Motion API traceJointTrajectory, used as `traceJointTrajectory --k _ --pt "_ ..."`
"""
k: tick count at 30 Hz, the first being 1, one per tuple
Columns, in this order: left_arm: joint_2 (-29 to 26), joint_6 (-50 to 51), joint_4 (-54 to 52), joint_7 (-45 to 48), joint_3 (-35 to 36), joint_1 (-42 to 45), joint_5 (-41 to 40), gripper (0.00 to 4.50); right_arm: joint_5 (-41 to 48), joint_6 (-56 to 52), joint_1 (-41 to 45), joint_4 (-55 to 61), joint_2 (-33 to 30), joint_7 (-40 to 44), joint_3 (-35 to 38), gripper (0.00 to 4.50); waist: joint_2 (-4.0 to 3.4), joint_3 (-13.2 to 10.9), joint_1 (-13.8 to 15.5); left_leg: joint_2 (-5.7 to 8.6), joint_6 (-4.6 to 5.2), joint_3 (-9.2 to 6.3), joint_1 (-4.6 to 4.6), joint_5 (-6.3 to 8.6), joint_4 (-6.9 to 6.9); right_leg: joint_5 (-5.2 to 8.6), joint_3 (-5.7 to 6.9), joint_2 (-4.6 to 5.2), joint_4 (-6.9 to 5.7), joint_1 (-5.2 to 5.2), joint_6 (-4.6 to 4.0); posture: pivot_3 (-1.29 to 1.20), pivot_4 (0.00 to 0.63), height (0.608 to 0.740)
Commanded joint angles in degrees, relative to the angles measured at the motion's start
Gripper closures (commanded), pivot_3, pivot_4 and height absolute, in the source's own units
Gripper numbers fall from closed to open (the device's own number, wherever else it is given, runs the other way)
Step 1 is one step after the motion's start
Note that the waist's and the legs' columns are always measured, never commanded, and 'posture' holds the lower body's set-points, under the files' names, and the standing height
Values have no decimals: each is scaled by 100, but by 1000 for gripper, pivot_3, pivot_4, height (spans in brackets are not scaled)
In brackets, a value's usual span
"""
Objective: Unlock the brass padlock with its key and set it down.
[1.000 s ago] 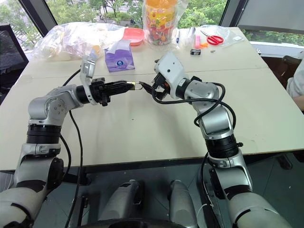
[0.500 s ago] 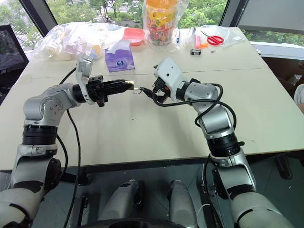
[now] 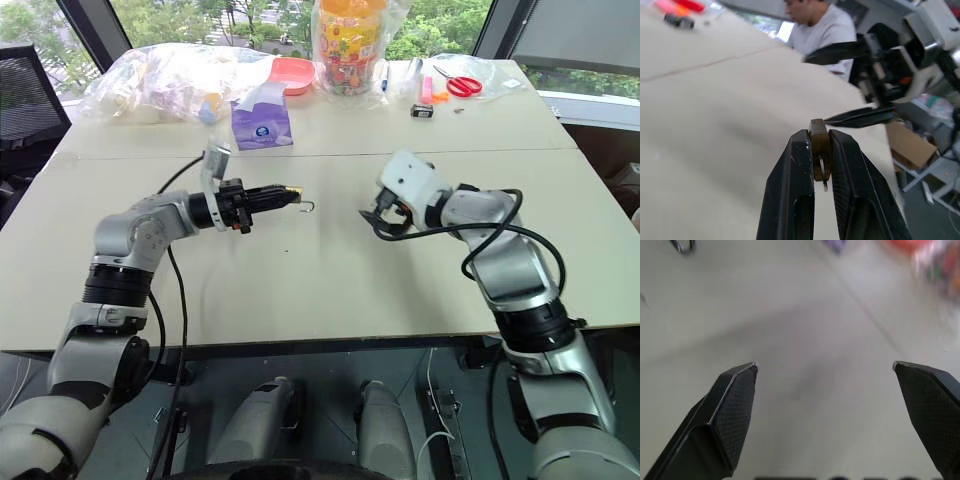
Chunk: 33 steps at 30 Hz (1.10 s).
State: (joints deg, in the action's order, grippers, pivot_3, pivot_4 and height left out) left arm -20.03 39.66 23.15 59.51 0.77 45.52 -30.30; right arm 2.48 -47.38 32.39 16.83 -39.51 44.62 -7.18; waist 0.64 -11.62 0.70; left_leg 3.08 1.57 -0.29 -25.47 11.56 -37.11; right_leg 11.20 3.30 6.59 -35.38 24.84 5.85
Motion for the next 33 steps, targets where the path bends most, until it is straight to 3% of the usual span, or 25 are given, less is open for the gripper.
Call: traceJointTrajectory --k 1,6,14,22,27,33 --pt "573 -95 955 -80 -187 353 195 4500 726 -1775 -42 1029 217 -89 638 20 0 0 15 0 0 0 0 0 0 -2 0 2 -1 0 4 0 150 740" --pt "1220 -201 2549 24 64 1108 214 4500 1077 -2868 -213 1791 171 -343 650 20 2 -1 2 0 11 -2 -6 6 -6 -3 14 8 13 -5 7 0 150 740" --pt "1687 -611 3816 174 217 1704 530 4500 1148 -3634 -320 2228 386 -1104 677 20 2 -1 15 2 20 1 -11 13 -5 -3 19 16 25 -6 10 0 150 740" --pt "1595 -830 4237 38 262 1808 922 892 1307 -3812 -390 2331 429 -1461 808 0 2 -1 10 2 23 2 -11 14 -5 -4 20 15 24 -6 14 0 150 740" --pt "1119 -1375 3846 -113 -14 1616 1491 892 1437 -3775 -461 2357 285 -1506 836 0 2 -1 -2 2 22 1 -10 15 -5 -4 20 15 25 -9 14 0 150 740" --pt "-7 -1340 1473 248 -59 496 1535 892 1477 -3322 -756 2125 50 -1530 879 0 1 0 -22 -1 20 2 -8 16 9 -4 16 17 24 1 13 0 150 740"
